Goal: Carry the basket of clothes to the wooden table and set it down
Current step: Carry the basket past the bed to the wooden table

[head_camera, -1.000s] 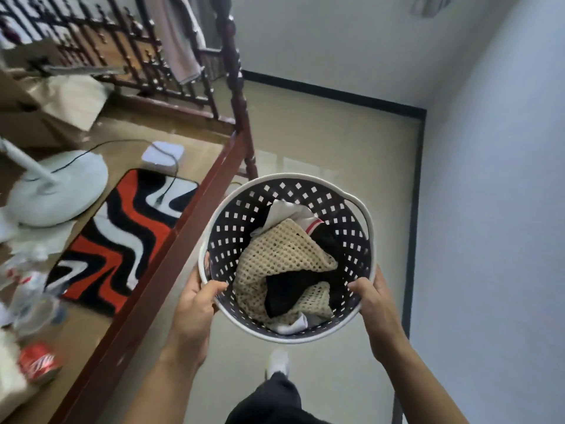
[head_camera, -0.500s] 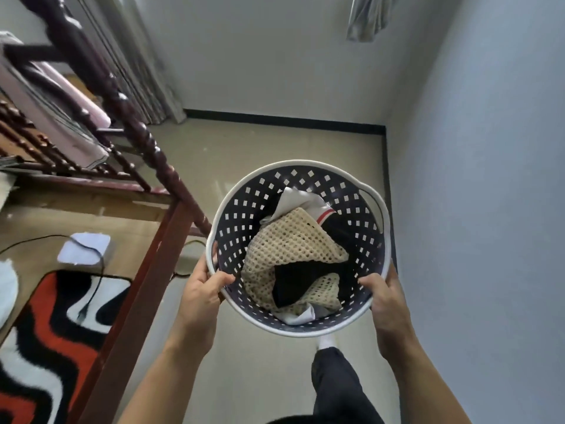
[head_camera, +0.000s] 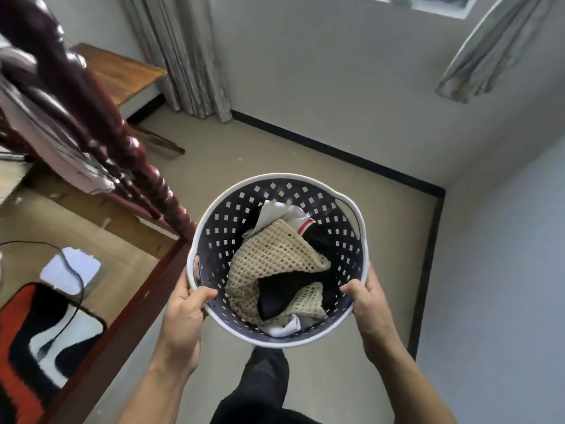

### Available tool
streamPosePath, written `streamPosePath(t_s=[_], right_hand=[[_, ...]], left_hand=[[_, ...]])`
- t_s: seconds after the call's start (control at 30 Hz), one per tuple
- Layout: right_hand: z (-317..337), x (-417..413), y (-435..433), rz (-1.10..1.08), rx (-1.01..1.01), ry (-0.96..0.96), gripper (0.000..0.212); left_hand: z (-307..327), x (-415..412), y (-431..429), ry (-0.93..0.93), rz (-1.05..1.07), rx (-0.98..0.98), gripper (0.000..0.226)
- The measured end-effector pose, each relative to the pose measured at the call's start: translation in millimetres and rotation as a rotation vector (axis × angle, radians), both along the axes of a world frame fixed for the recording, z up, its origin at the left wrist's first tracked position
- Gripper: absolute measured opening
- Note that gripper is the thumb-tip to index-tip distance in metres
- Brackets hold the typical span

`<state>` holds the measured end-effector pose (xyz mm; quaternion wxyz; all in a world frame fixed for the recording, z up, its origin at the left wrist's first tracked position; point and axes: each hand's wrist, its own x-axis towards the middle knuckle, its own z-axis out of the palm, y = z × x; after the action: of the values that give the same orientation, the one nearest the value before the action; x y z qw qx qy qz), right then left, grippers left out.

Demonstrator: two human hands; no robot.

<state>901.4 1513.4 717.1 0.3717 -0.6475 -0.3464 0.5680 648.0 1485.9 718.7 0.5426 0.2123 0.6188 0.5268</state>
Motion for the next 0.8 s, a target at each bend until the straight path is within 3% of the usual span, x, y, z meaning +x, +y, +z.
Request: streamPosePath(t_s=[0.47,0.63,0.8], right_hand=[[14,-9,314,-0.188,0.079,0.043,0.065],[-16,-15,442,-0.095,0.085,0.067,0.069],[-24,-43,579,0.132,0.033,0.080,0.069]], left_hand=[[25,-15,355,0.066,-0.146,0.085,0.060],[5,-20,456,0.118,-0.045,0.059,0.062],[4,-42,534,0.122,0.150,-0.030,0.061]])
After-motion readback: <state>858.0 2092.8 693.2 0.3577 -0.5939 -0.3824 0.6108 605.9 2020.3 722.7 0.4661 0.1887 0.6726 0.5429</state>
